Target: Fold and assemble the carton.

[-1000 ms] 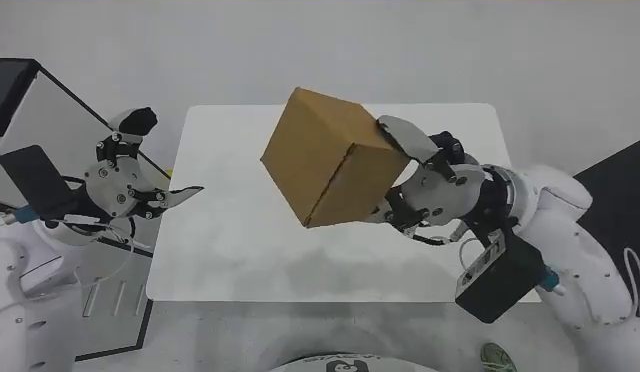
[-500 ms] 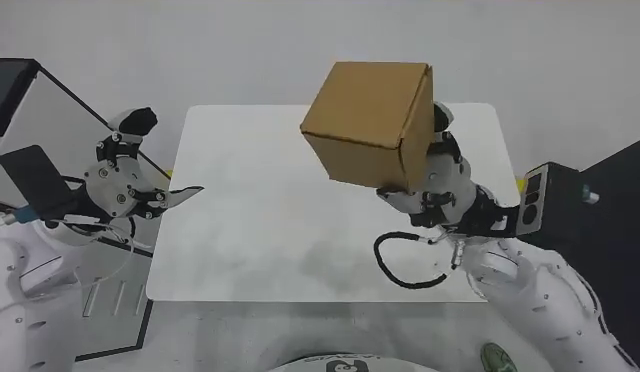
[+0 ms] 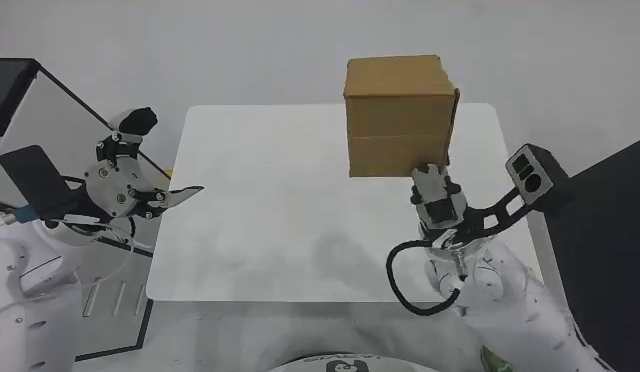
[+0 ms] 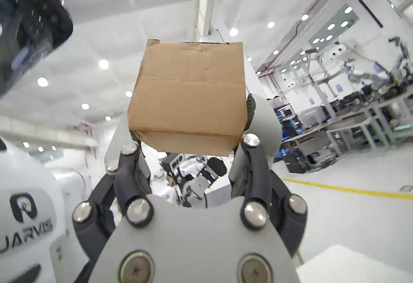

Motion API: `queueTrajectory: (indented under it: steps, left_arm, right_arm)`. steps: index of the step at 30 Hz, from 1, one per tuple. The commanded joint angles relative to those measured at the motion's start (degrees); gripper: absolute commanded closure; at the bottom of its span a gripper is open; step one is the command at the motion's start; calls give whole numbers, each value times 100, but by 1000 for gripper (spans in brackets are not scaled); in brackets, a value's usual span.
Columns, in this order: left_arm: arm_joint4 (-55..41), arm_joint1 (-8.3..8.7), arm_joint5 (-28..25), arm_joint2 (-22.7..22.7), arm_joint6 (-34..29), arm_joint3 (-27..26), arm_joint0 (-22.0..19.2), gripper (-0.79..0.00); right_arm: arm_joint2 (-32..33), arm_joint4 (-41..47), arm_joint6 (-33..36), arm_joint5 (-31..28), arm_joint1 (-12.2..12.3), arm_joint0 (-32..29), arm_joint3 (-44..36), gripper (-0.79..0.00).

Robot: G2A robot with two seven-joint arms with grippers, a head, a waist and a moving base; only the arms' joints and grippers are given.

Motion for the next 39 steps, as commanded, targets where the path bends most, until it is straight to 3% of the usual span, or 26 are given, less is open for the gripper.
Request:
queueTrajectory:
  steps: [1, 6, 13, 23, 29, 39]
  left_arm:
    - [0, 0, 0, 0, 0, 0, 0, -785]
    - [0, 0, 0, 0, 0, 0, 0, -785]
    - [0, 0, 0, 0, 0, 0, 0, -785]
    - [0, 0, 0, 0, 0, 0, 0, -785]
    - [0, 0, 0, 0, 0, 0, 0, -785]
    - [0, 0, 0, 0, 0, 0, 0, -785]
  right_arm:
    - [-119, 583, 94, 9, -37, -35, -58, 0]
    - [-269, 1585, 548, -53, -97, -68, -191, 0]
    - [-280, 1652, 590, -59, -101, -69, -206, 0]
    - [-796, 4449, 1324, 182, -258, -120, -569, 0]
    - [-753, 5335, 1998, 451, -291, -162, -595, 0]
    - [-616, 5085, 2163, 656, -295, -173, -591, 0]
